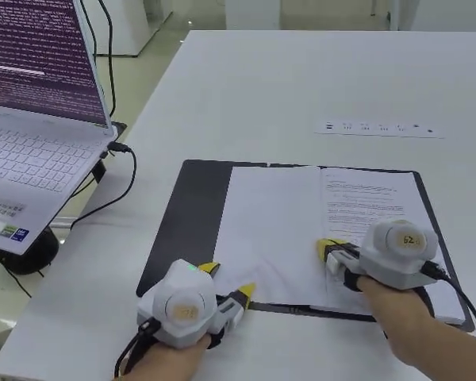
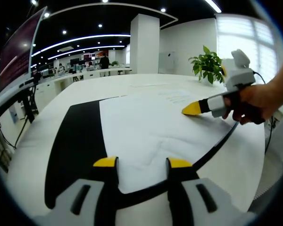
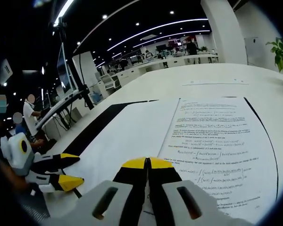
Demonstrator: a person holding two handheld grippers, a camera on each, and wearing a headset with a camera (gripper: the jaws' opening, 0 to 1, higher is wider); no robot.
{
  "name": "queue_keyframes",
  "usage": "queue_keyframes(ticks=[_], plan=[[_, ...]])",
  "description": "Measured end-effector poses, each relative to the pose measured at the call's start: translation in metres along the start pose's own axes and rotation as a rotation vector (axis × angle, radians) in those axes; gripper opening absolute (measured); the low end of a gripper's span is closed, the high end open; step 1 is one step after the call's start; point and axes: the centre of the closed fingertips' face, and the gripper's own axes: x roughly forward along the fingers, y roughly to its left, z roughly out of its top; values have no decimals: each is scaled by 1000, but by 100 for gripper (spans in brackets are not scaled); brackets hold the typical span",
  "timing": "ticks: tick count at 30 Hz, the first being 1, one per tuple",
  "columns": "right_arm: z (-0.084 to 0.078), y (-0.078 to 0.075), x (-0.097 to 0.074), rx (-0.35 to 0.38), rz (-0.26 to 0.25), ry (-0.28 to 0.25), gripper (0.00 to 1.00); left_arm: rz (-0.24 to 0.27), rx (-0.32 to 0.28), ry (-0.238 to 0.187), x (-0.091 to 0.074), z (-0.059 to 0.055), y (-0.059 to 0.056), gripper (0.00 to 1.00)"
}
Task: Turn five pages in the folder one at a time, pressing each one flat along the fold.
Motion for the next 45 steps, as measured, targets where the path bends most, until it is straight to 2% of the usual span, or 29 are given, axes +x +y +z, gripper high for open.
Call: queue_keyframes(ticks=[22, 41, 45], plan=[[-37, 28, -38, 1, 62, 62, 0, -1, 1, 4, 0, -1, 0, 40], [-58, 43, -64, 25, 106, 117, 0, 1, 1, 10, 0, -1, 0, 40], [-63, 48, -72, 29, 122, 142, 0, 1, 0, 9, 0, -1, 0, 40]])
